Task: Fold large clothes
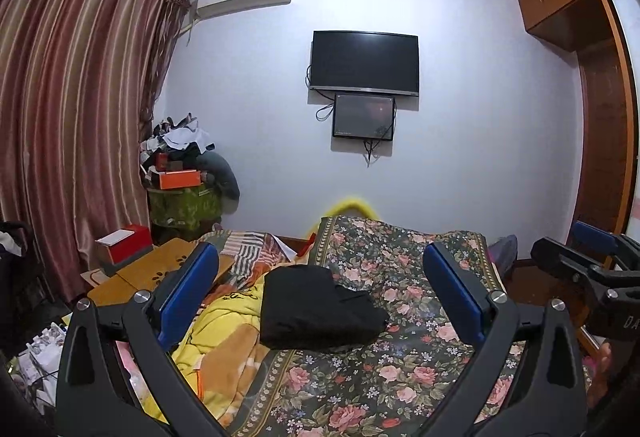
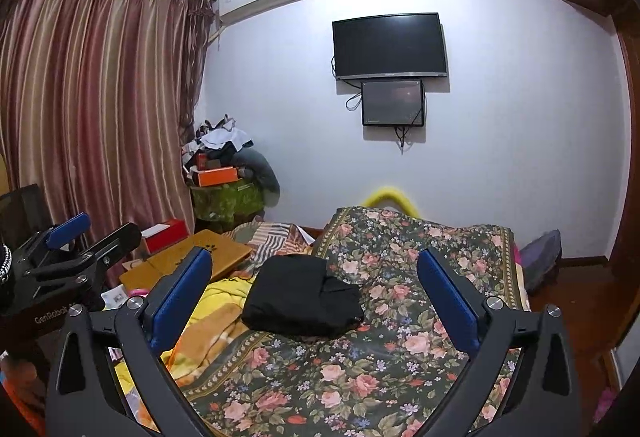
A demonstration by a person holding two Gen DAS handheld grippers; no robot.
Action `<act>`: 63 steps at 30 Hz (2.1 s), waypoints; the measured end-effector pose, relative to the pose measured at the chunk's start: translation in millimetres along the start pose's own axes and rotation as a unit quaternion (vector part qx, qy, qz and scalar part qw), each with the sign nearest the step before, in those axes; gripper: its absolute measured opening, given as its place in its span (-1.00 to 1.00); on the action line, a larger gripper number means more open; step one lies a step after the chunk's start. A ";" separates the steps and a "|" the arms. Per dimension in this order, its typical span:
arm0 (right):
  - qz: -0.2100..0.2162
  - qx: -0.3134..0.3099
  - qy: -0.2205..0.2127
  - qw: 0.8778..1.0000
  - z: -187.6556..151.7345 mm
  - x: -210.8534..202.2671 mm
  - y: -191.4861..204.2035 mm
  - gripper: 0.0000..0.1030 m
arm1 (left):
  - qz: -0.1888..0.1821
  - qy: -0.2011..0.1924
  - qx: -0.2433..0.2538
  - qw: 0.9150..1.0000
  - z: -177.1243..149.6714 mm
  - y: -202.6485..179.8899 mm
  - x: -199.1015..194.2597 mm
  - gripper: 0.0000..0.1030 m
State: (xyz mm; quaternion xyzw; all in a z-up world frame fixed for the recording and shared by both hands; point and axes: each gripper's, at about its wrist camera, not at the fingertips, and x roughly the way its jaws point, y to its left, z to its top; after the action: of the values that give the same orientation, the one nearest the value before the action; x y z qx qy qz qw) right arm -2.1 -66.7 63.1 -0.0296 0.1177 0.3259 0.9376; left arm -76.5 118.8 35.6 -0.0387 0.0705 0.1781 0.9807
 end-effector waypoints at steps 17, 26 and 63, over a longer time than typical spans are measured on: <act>-0.001 -0.006 0.008 1.000 2.8 -3.3 1.9 0.98 | -0.004 0.006 0.004 1.000 -0.9 -8.1 1.7 0.99; -0.001 -0.005 0.007 1.000 2.8 -3.3 3.0 0.98 | -0.006 0.007 0.001 1.000 -1.5 -7.2 2.7 0.99; -0.005 0.011 0.000 1.000 3.8 -4.7 -8.5 0.99 | -0.031 0.017 -0.004 0.999 -1.6 -16.7 5.1 0.99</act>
State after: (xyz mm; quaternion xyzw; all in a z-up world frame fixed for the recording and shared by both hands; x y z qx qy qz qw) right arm 0.4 -75.7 67.8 -0.0199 0.1210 0.3199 0.9395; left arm -66.1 104.8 34.1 -0.0476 0.0851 0.1468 0.9844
